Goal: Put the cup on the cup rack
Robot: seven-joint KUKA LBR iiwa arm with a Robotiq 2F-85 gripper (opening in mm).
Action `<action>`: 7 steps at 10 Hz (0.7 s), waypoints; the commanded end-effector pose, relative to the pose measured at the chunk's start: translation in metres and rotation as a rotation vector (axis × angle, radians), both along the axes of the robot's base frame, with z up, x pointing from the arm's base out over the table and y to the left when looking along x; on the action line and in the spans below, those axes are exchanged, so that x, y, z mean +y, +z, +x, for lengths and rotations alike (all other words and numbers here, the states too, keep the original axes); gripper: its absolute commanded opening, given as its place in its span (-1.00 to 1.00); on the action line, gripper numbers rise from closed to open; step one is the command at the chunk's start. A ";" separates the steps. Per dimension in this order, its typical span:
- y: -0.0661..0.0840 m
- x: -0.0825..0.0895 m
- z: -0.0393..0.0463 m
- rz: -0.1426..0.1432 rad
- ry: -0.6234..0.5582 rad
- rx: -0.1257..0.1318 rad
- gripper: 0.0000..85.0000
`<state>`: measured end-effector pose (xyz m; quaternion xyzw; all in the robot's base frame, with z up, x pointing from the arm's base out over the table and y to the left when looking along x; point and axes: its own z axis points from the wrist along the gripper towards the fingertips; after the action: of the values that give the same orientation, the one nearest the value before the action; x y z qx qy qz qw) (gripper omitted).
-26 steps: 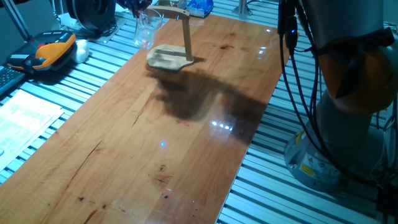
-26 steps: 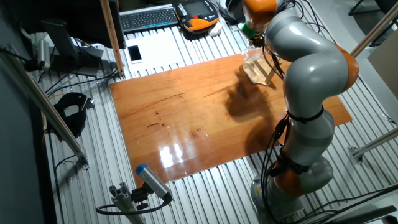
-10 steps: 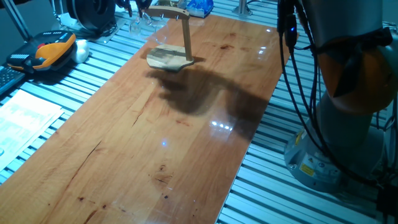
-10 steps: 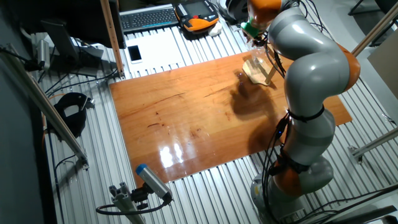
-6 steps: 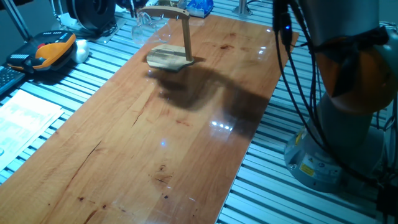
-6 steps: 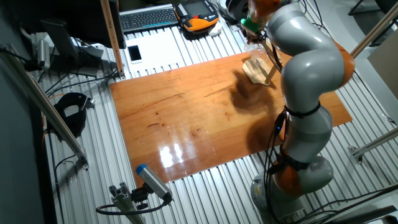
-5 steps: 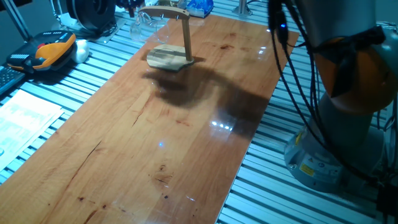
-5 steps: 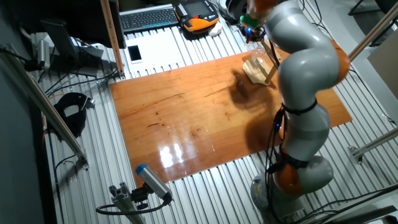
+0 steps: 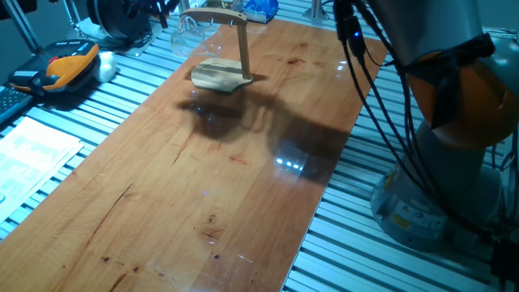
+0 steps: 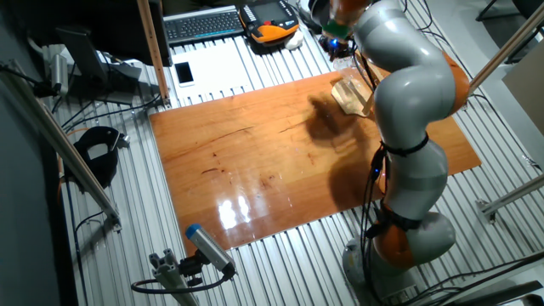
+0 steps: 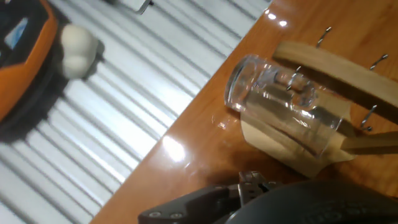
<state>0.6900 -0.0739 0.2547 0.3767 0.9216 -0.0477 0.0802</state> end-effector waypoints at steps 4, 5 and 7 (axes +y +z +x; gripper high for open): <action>-0.009 0.018 -0.0161 0.017 0.273 0.025 -1.00; -0.012 0.024 -0.0206 0.007 0.327 0.034 -1.00; -0.015 0.034 -0.0273 0.027 0.439 0.080 -1.00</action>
<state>0.6623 -0.0394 0.2394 0.2673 0.9620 -0.0350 0.0432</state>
